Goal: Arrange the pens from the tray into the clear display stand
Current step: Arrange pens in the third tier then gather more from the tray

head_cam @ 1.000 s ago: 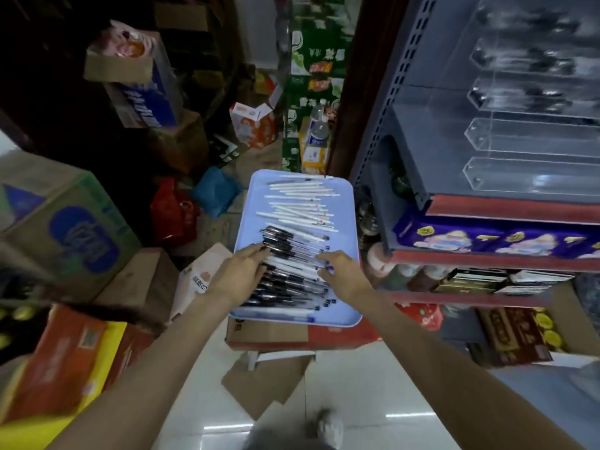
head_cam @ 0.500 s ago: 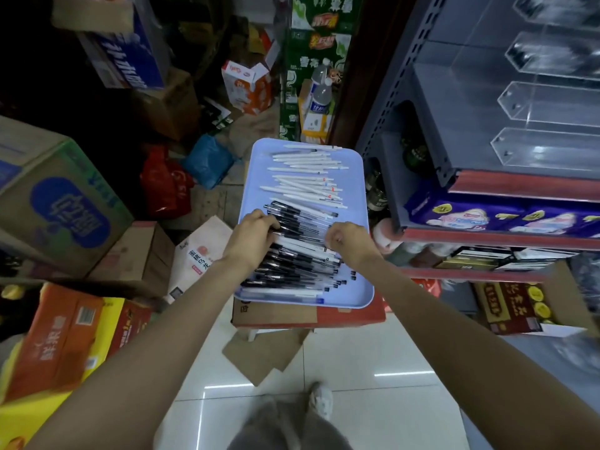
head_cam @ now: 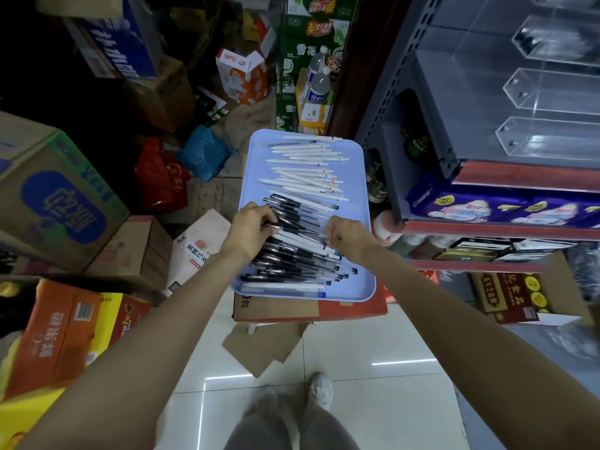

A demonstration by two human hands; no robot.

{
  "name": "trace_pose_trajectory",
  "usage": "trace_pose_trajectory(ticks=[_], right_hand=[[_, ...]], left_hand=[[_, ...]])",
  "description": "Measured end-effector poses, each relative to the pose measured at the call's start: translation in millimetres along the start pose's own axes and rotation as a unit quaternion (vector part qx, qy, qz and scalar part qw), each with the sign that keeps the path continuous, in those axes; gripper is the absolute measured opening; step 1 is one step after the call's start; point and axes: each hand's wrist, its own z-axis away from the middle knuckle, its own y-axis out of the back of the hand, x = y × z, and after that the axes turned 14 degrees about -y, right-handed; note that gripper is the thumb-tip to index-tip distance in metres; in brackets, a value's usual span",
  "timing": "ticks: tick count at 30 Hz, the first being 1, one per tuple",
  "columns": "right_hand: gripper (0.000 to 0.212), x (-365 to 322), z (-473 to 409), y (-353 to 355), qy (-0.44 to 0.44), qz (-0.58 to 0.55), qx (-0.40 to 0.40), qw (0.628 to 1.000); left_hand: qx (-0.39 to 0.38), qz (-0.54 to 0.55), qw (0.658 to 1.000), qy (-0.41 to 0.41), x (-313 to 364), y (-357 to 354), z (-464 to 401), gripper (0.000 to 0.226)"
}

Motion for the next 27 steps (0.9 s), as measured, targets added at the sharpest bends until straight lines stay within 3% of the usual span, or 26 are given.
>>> trace_pose_trajectory(ticks=[4, 7, 10, 13, 16, 21, 27], right_hand=[[0.024, -1, 6, 0, -0.003, -0.024, 0.036, 0.999], [0.028, 2, 13, 4, 0.005, -0.073, 0.084, 0.994], [0.022, 5, 23, 11, 0.030, -0.127, 0.109, 0.985], [0.017, 9, 34, 23, 0.023, -0.236, 0.097, 0.967], [0.021, 13, 51, 46, 0.031, -0.342, 0.067, 0.937], [0.014, 43, 75, 100, 0.040, -0.487, 0.016, 0.872], [0.012, 125, 84, 182, 0.087, -0.508, 0.069, 0.854]], left_hand=[[0.034, 0.055, 0.998, 0.013, 4, 3, 4, 0.014], [0.090, 0.155, 0.983, 0.042, 9, 8, 6, 0.016], [0.156, 0.292, 0.936, 0.117, 26, 12, 4, 0.031], [0.123, 0.411, 0.890, 0.153, 54, 11, -7, 0.028], [0.040, 0.448, 0.884, 0.128, 92, 4, -25, 0.018], [0.108, 0.460, 0.880, 0.054, 167, -9, -65, 0.016], [0.124, 0.464, 0.876, -0.042, 278, -47, -118, 0.012]])
